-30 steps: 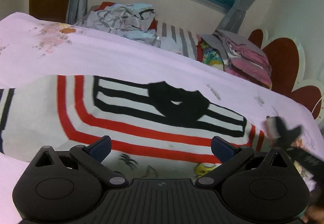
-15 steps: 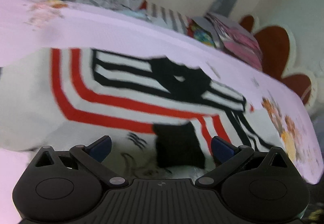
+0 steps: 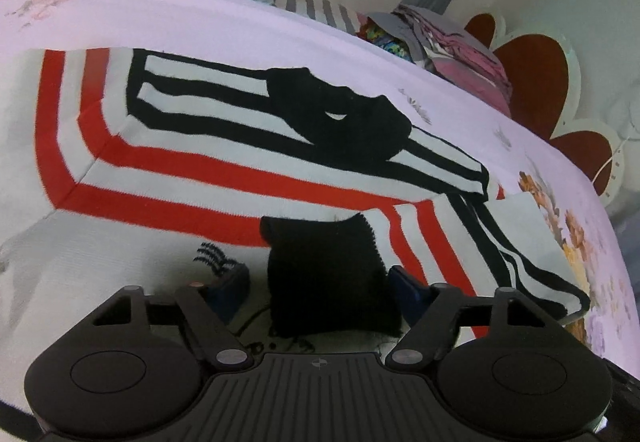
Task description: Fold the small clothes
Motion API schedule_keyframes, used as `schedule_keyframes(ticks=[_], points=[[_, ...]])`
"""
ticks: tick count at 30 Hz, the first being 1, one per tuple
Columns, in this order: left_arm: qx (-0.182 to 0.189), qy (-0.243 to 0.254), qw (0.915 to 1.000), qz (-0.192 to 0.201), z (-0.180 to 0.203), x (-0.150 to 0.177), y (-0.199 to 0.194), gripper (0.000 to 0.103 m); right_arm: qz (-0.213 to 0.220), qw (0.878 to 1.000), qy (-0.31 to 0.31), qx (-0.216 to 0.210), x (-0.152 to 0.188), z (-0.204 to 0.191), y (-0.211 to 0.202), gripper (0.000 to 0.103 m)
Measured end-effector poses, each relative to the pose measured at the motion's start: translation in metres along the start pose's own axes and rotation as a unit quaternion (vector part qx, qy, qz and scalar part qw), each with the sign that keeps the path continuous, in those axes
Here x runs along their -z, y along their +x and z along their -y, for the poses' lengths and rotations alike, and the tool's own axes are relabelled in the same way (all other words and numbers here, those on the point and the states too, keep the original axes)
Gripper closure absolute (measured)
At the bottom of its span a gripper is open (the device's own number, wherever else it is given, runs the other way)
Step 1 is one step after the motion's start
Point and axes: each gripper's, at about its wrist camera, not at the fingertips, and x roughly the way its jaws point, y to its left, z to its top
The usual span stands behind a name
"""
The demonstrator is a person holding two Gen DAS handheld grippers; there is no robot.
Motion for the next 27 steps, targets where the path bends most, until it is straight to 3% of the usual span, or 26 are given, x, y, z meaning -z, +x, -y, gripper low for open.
schedule_keyframes(ticks=[2, 3, 4, 5, 6, 8, 13, 17, 24, 27], points=[[0.0, 0.003, 1.0, 0.002, 0.0, -0.001, 0.003, 0.064, -0.005, 1.0, 0.006, 0.005, 0.0, 0.004, 0.011, 0.057], [0.0, 0.002, 1.0, 0.002, -0.001, -0.001, 0.004, 0.07, -0.009, 1.0, 0.009, 0.009, -0.001, 0.004, 0.018, 0.057], [0.004, -0.001, 1.0, 0.003, -0.003, -0.001, 0.004, 0.087, -0.012, 1.0, 0.012, 0.01, 0.0, 0.006, 0.022, 0.058], [0.011, -0.005, 0.9999, 0.002, -0.006, -0.002, 0.004, 0.094, -0.014, 1.0, 0.018, 0.006, 0.0, 0.008, 0.026, 0.059], [0.018, -0.01, 0.9998, 0.003, -0.007, -0.002, 0.002, 0.094, -0.012, 1.0, 0.018, 0.004, -0.001, 0.008, 0.028, 0.061], [0.026, -0.003, 0.9995, 0.017, -0.007, -0.003, -0.004, 0.095, -0.01, 1.0, 0.022, 0.0, -0.003, 0.008, 0.033, 0.077], [0.023, -0.013, 0.9974, 0.067, -0.02, -0.011, -0.035, 0.096, -0.003, 0.999, 0.045, -0.013, -0.013, 0.01, 0.029, 0.084], [-0.015, -0.034, 0.9971, 0.066, -0.055, -0.009, -0.045, 0.096, 0.012, 0.999, 0.033, -0.031, -0.014, 0.005, 0.015, 0.086], [-0.047, -0.026, 0.9978, 0.038, -0.062, -0.004, -0.02, 0.095, -0.034, 0.998, 0.053, -0.026, -0.003, 0.02, 0.03, 0.087], [-0.048, -0.009, 0.9977, 0.048, -0.057, -0.007, -0.032, 0.095, -0.036, 0.997, 0.046, -0.041, -0.006, 0.022, 0.018, 0.077]])
